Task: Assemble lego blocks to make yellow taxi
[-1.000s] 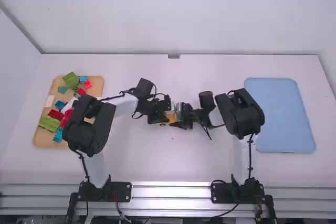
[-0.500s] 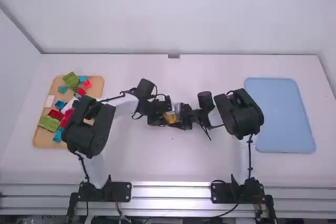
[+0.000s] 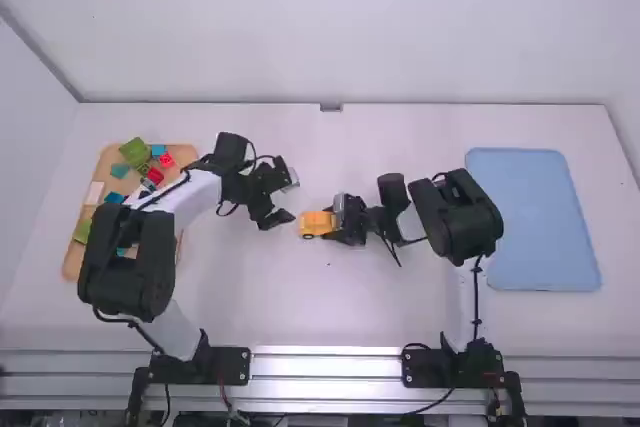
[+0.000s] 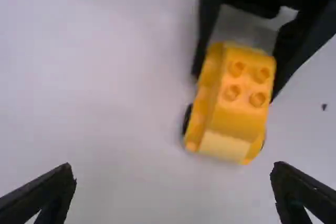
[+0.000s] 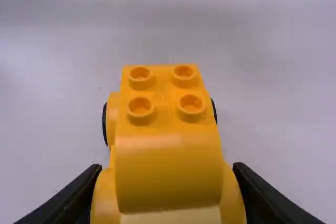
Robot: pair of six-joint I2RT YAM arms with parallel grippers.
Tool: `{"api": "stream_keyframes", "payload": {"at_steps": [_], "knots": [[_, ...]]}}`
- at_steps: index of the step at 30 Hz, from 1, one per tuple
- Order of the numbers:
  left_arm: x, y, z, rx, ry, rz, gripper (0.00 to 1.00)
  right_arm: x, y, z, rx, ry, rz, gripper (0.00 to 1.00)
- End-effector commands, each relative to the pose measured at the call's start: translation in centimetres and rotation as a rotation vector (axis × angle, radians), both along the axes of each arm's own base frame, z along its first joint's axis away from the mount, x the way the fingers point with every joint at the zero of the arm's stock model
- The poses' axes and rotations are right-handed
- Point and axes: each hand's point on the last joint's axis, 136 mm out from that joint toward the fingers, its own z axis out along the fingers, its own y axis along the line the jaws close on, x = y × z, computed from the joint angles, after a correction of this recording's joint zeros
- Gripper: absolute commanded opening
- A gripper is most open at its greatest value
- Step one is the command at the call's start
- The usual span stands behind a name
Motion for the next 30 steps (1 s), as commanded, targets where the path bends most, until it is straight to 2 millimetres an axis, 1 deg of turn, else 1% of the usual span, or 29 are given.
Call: {"api": "stream_keyframes", "payload": {"at_steps": [1,2,4,5,7,9,10,11,12,13,15,16,17,18,19,21,22,23,24,26,27,28,29,30], "knots": [[0.8,1.1,2.3,-0.084,-0.005,0.078,0.99,1.4,-0.7,1.2,0.026,0.037,-0.05,0.53],[1.0,1.2,2.6,-0.102,-0.008,0.086,0.99,1.7,-0.8,1.5,0.029,0.032,-0.055,0.53],[2.0,2.2,3.5,-0.164,-0.026,0.13,0.99,2.7,-1.8,2.8,0.034,0.007,-0.087,0.52],[2.9,3.2,3.9,-0.191,-0.031,0.189,0.99,3.5,-2.7,3.8,0.033,-0.005,-0.119,0.52],[3.9,4.2,4.0,-0.208,-0.032,0.27,0.99,4.6,-3.9,4.8,0.023,-0.001,-0.171,0.52],[5.6,6.3,3.8,-0.206,-0.04,0.428,0.99,6.7,-6.5,6.3,-0.012,0.035,-0.311,0.51],[6.1,7.0,3.6,-0.203,-0.044,0.477,0.99,7.2,-7.5,6.7,-0.029,0.04,-0.357,0.52],[6.7,7.8,3.4,-0.194,-0.054,0.543,0.99,7.9,-9.2,7.3,-0.056,0.05,-0.424,0.51],[7.0,8.3,3.2,-0.185,-0.063,0.579,0.99,8.3,-10.2,7.6,-0.076,0.057,-0.464,0.5],[7.3,8.9,2.9,-0.171,-0.077,0.621,0.99,8.6,-11.8,8.2,-0.103,0.06,-0.517,0.5],[7.8,9.8,2.5,-0.144,-0.11,0.693,0.99,9.0,-15.7,9.5,-0.163,0.075,-0.643,0.5],[8.0,10.1,2.4,-0.142,-0.118,0.711,0.99,9.0,-16.6,9.8,-0.176,0.081,-0.674,0.5],[8.3,10.8,2.3,-0.139,-0.136,0.76,0.99,9.0,-19.3,10.7,-0.209,0.098,-0.77,0.5],[8.4,11.1,2.3,-0.141,-0.144,0.786,0.99,9.0,-20.6,11.1,-0.221,0.108,-0.821,0.49],[8.7,11.5,2.4,-0.148,-0.16,0.825,0.99,8.8,-23.6,11.9,-0.246,0.135,-0.935,0.48],[9.0,11.9,2.6,-0.158,-0.176,0.864,0.99,8.4,-26.6,12.5,-0.276,0.157,-1.051,0.46],[9.3,12.1,2.8,-0.171,-0.189,0.888,0.99,8.1,-29.1,13.0,-0.29,0.177,-1.156,0.46],[9.4,12.3,2.9,-0.176,-0.196,0.904,0.99,7.9,-30.7,13.2,-0.298,0.19,-1.22,0.46],[9.6,12.4,3.1,-0.196,-0.207,0.921,0.99,7.3,-33.6,13.5,-0.309,0.216,-1.34,0.45],[9.8,12.5,3.4,-0.233,-0.213,0.947,0.99,6.2,-37.7,13.5,-0.307,0.254,-1.51,0.46],[9.8,12.4,3.5,-0.241,-0.213,0.953,0.99,5.9,-38.6,13.4,-0.305,0.265,-1.546,0.45],[9.8,12.5,3.5,-0.256,-0.208,0.965,0.99,5.3,-40.2,13.2,-0.292,0.287,-1.605,0.46],[9.9,12.4,3.6,-0.264,-0.206,0.971,0.97,4.7,-41.3,12.8,-0.28,0.312,-1.641,0.47],[9.9,12.5,3.6,-0.274,-0.199,0.981,0.99,3.8,-42.7,12.1,-0.257,0.352,-1.687,0.48]]}}
